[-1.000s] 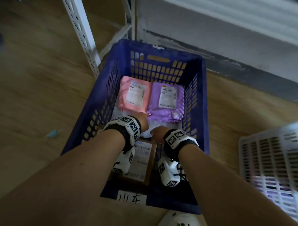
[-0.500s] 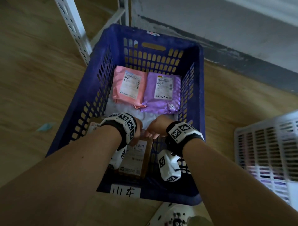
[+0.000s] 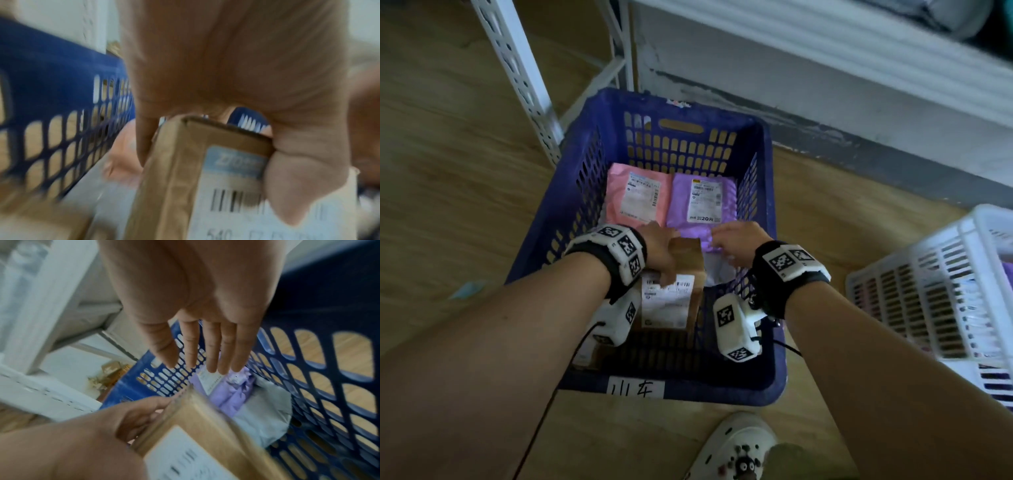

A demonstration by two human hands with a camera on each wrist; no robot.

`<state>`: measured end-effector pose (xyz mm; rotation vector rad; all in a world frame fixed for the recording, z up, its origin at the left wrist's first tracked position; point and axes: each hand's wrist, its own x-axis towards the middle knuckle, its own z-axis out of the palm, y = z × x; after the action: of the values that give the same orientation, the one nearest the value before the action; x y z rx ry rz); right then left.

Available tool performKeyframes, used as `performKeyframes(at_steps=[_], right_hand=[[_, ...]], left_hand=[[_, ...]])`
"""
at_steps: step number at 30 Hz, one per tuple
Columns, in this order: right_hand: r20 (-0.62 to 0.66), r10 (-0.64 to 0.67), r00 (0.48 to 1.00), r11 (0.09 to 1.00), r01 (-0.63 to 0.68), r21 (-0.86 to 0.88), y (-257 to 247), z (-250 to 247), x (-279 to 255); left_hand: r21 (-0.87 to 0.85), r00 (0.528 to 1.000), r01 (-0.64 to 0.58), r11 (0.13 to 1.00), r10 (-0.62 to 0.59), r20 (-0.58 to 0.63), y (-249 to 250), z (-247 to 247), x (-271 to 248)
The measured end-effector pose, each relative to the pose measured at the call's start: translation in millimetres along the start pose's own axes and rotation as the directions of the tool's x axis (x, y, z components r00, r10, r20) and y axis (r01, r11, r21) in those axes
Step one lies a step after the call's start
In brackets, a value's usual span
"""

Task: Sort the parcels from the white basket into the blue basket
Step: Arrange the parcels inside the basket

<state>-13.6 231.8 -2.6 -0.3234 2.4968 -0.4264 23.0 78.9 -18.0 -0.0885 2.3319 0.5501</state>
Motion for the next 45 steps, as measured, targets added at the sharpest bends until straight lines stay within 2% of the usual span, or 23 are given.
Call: performKeyframes(at_steps=[1, 2, 3, 5, 9, 12, 15, 17, 19, 21, 23, 27, 31, 36, 40, 45], right_hand=[[-0.024, -0.009, 1.000, 0.995, 0.012, 0.098, -3.5, -5.8, -6.4], [-0.027, 0.006, 1.000, 0.963, 0.001, 0.270, -6.5, -12.0, -13.5], [-0.012, 0.006, 1.000, 0.909, -0.001, 0.416, -10.2, -17.1, -21.0], [-0.008, 0.026, 1.000, 0.747, -0.015, 0.665, -11.6, -23.1, -29.9], [-0.027, -0.061, 0.998, 0.624, 0.059, 0.779, -14.0, -41.0, -51.6], [-0.047, -0.073, 0.996, 0.577, 0.080, 0.813, -14.3, -52.3, -67.1], [-0.101, -0.067, 0.993, 0.520, 0.121, 0.846, -11.9, -57.5, -83.0], [-0.144, -0.012, 0.989, 0.407, 0.137, 0.903, -8.1, -59.3, -91.5], [-0.157, 0.034, 0.987, 0.300, 0.140, 0.944, -2.8, -58.8, -99.3], [-0.161, 0.068, 0.985, 0.262, 0.138, 0.955, 3.4, -54.6, -103.9], [-0.161, 0.091, 0.983, 0.244, 0.135, 0.960, 10.3, -48.6, -107.3], [-0.181, 0.100, 0.978, 0.226, 0.155, 0.962, 18.5, -43.9, -114.5], [-0.169, 0.116, 0.979, 0.200, 0.144, 0.969, 26.8, -39.9, -113.5], [-0.117, 0.133, 0.984, 0.159, 0.096, 0.983, 33.9, -35.2, -112.5], [-0.099, 0.129, 0.987, 0.136, 0.081, 0.987, 35.9, -34.5, -111.6], [-0.083, 0.135, 0.987, 0.117, 0.067, 0.991, 36.9, -34.9, -110.2]], left_hand=[[-0.035, 1.000, -0.012, 0.999, 0.011, -0.019, 2.9, -10.6, -8.2], [-0.093, 0.999, -0.023, 0.995, 0.021, -0.030, 5.8, -21.5, -16.9], [-0.168, 0.998, -0.047, 0.985, 0.042, -0.037, 8.0, -31.3, -24.5], [-0.325, 0.995, -0.095, 0.941, 0.084, -0.048, 13.2, -48.6, -43.0], [-0.539, 0.984, -0.177, 0.823, 0.130, -0.125, 24.9, -67.7, -76.6], [-0.671, 0.970, -0.241, 0.701, 0.167, -0.175, 30.4, -72.0, -91.7], [-0.827, 0.956, -0.290, 0.481, 0.110, -0.271, 35.9, -73.7, -101.3], [-0.894, 0.944, -0.326, 0.306, 0.056, -0.325, 43.6, -73.4, -107.6], [-0.911, 0.938, -0.340, 0.235, 0.018, -0.345, 53.5, -69.8, -113.8], [-0.923, 0.957, -0.284, 0.261, 0.017, -0.290, 60.6, -61.9, -117.0], [-0.925, 0.979, -0.202, 0.323, 0.045, -0.198, 65.3, -52.3, -118.6], [-0.893, 0.987, -0.158, 0.421, 0.049, -0.151, 67.6, -40.4, -119.1], [-0.912, 0.994, -0.111, 0.394, 0.044, -0.102, 67.6, -37.0, -118.3], [-0.891, 0.995, -0.102, 0.443, 0.027, -0.101, 72.2, -36.0, -115.9], [-0.896, 0.998, -0.061, 0.440, 0.055, -0.041, 69.0, -35.3, -112.0], [-0.895, 0.998, -0.058, 0.442, 0.021, -0.055, 70.2, -34.6, -107.6]])
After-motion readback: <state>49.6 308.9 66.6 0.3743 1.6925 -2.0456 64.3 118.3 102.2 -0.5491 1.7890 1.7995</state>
